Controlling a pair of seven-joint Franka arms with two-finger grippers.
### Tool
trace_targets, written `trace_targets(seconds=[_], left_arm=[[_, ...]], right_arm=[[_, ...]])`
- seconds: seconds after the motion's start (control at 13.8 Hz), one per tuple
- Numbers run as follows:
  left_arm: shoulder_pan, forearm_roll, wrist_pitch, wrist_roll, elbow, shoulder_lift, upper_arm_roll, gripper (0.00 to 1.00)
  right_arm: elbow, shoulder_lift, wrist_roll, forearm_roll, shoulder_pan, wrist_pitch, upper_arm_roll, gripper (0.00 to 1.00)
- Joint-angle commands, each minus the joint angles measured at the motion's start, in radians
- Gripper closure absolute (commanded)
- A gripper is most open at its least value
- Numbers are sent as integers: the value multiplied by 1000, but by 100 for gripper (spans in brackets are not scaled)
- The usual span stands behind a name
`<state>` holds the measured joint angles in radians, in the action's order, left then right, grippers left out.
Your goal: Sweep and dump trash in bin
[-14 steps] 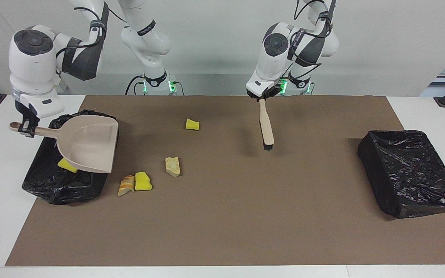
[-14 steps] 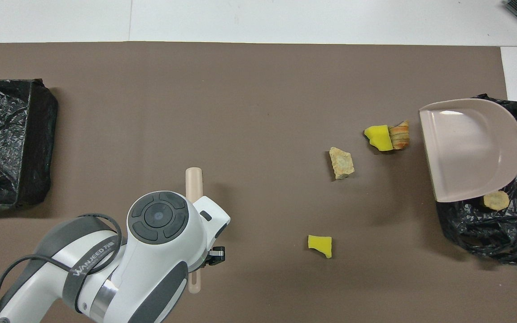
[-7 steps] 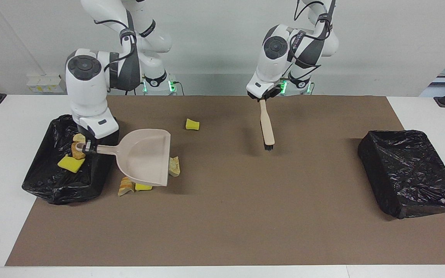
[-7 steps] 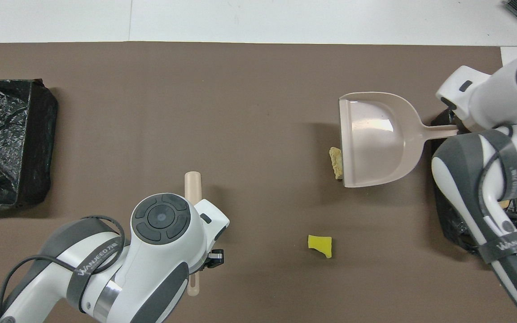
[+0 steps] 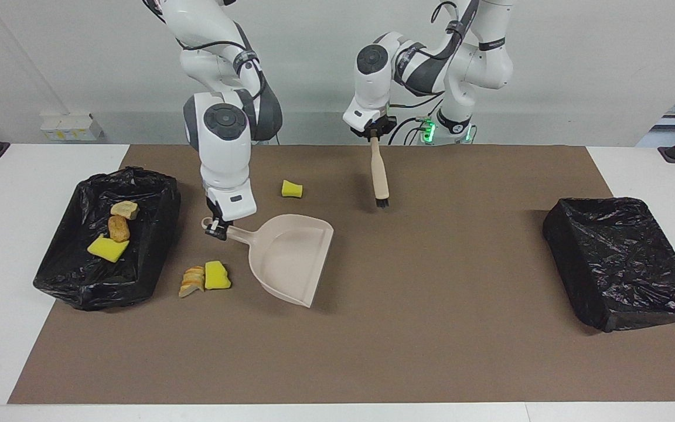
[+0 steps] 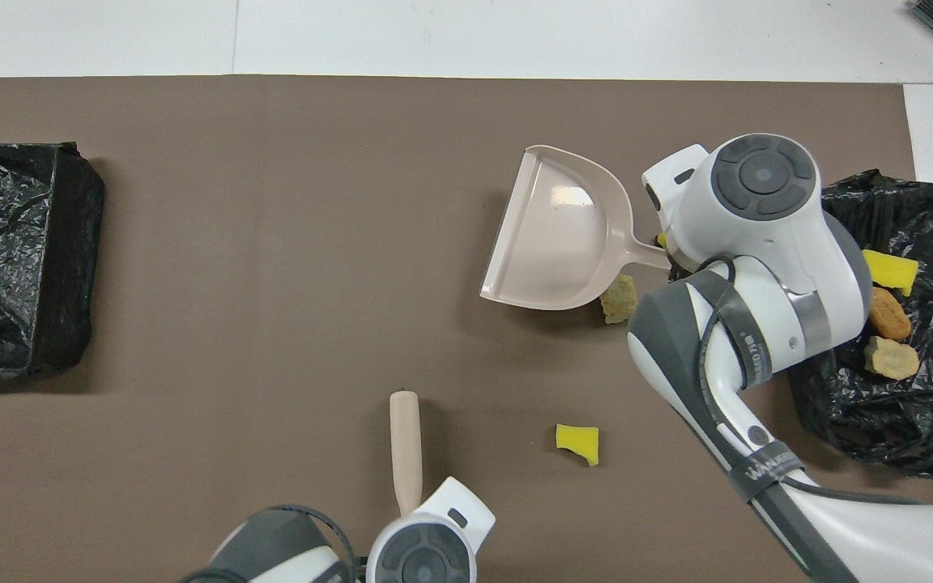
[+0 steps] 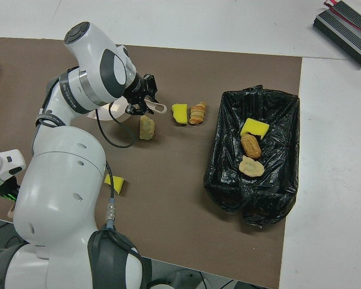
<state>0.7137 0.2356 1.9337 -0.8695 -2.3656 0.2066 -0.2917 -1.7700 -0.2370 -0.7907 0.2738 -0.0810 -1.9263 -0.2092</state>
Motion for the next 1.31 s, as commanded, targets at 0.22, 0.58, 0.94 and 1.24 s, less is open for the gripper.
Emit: trace_targets(seconds=[0.22, 0.58, 0.94, 1.24], left_arm=[[197, 93, 206, -138, -135, 50, 16, 100], [222, 100, 260, -143, -170, 33, 16, 100], [234, 108, 298, -117, -176, 4, 19, 76], [164, 107, 277, -31, -156, -10, 22, 16]], right_arm=[[7, -24, 374, -117, -14, 9, 4, 100], [6, -21, 722, -205, -26, 15, 4, 100], [12, -48, 988, -220, -107, 1, 4, 100], [18, -57, 1041, -291, -155, -29, 4, 100]])
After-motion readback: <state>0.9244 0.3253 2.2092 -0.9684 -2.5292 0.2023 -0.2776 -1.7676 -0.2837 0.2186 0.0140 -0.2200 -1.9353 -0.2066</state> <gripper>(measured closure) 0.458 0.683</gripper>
